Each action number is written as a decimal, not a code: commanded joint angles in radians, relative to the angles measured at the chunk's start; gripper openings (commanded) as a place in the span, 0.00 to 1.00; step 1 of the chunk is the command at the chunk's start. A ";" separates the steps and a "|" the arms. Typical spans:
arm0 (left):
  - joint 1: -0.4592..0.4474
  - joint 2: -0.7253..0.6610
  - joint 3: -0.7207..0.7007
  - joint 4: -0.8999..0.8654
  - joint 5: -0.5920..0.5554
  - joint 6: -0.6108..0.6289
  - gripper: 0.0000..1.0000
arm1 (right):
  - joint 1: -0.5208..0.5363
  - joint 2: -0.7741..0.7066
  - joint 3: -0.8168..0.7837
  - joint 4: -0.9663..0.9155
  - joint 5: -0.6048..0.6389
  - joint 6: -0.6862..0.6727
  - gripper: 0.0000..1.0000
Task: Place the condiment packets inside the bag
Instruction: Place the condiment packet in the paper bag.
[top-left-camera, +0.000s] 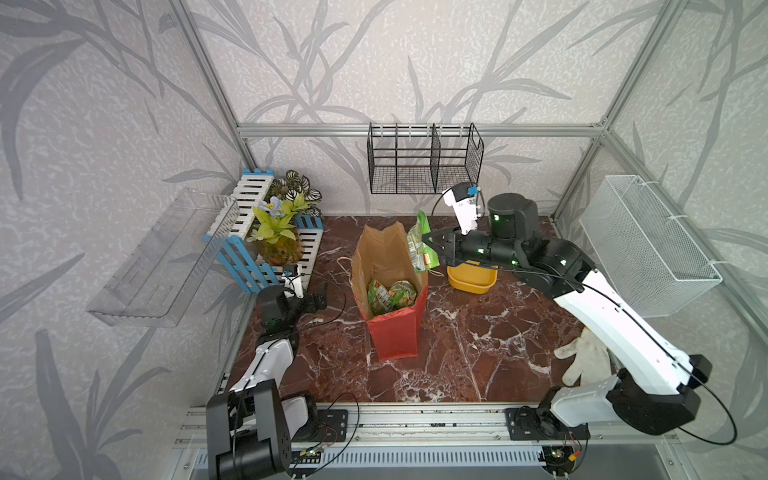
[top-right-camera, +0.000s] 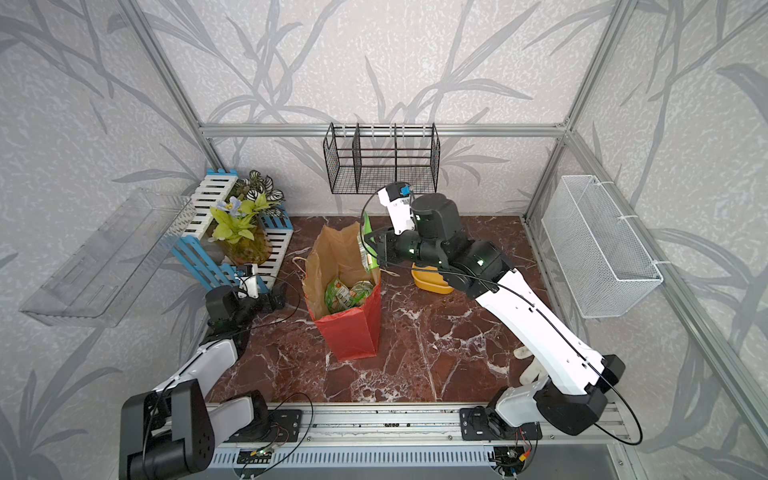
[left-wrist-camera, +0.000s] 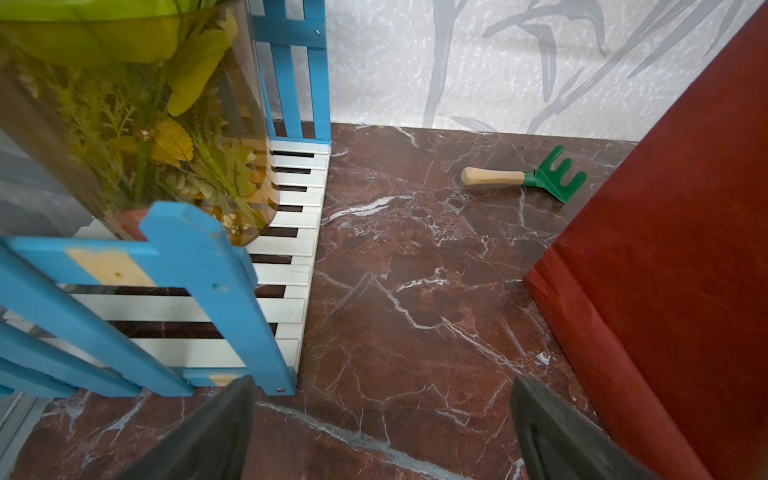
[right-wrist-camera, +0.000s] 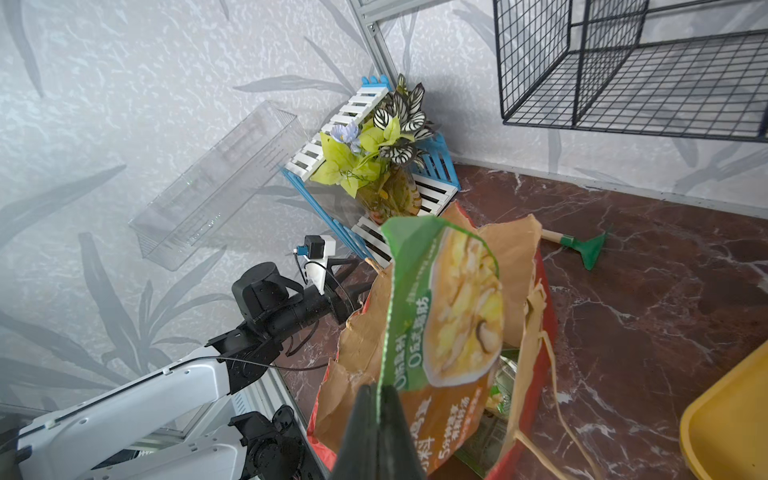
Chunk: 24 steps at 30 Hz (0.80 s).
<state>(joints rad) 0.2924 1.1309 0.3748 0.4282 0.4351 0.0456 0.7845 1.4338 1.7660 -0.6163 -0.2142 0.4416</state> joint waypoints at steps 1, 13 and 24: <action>0.008 -0.016 -0.010 0.031 -0.012 -0.019 1.00 | 0.031 0.025 0.047 0.006 0.046 -0.005 0.00; 0.008 -0.026 -0.019 0.037 0.007 -0.012 1.00 | 0.079 0.104 0.062 -0.006 0.066 -0.013 0.00; 0.006 -0.013 -0.018 0.037 0.038 0.005 1.00 | 0.093 0.041 0.044 -0.041 0.138 -0.060 0.83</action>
<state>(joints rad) 0.2958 1.1183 0.3637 0.4488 0.4500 0.0433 0.8715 1.5288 1.8015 -0.6403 -0.1215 0.4129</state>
